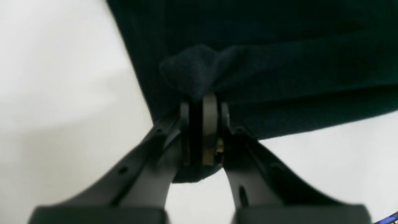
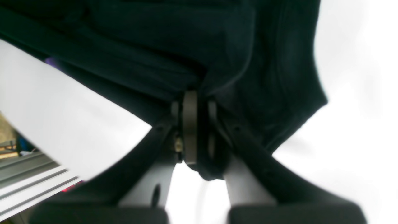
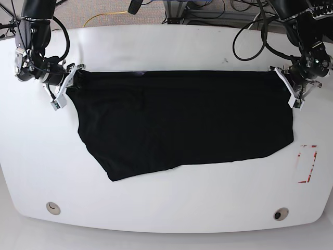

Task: Fold the T-shirt properly
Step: 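Lay the folded hem down at the collar and open both grippers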

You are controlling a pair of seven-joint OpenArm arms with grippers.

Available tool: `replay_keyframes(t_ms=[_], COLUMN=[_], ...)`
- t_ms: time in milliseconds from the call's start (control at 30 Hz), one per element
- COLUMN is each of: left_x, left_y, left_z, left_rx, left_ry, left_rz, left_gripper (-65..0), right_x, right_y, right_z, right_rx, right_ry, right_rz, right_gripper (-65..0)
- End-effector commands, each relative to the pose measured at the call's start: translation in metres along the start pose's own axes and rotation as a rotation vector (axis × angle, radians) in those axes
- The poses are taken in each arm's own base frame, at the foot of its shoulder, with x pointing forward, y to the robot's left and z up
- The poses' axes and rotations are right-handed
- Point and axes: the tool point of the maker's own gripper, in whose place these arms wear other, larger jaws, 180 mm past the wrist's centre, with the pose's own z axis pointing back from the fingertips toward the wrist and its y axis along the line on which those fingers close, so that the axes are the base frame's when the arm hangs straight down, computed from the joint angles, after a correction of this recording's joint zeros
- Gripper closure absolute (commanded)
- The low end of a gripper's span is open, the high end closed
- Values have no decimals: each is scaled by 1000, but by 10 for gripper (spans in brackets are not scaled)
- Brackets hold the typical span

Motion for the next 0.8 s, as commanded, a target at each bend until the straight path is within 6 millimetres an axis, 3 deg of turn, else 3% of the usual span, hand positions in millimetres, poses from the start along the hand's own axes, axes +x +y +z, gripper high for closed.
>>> replay_keyframes(t_ms=[0, 100, 167, 233, 333, 433, 667, 767], left_x=[0, -2, -3, -3, -2, -2, 4, 17], left_y=[19, 20, 17, 13, 16, 17, 17, 18], left_z=[6, 5, 3, 1, 2, 3, 6, 17], left_rx=[45, 44, 35, 27, 32, 34, 38, 65], left_ry=[15, 24, 33, 40, 46, 43, 27, -12], left_rz=[-20, -19, -28, -44, -61, -62, -67, -100], left_gripper=[0, 0, -10, -90, -290, -408, -401, -406], right_x=[10, 7, 6, 6, 8, 17, 30, 28], right_y=[-7, -8, -9, -10, -9, -4, 3, 3], right_z=[7, 7, 8, 8, 9, 12, 30, 32], right_rx=[-28, -31, -37, -39, -39, -43, -74, -79], right_ry=[-19, -12, -11, -10, -15, -35, -84, -85], right_rz=[28, 26, 25, 25, 29, 61, 121, 120], right_gripper=[0, -43, -127, -235, -450, -582, -598, -598])
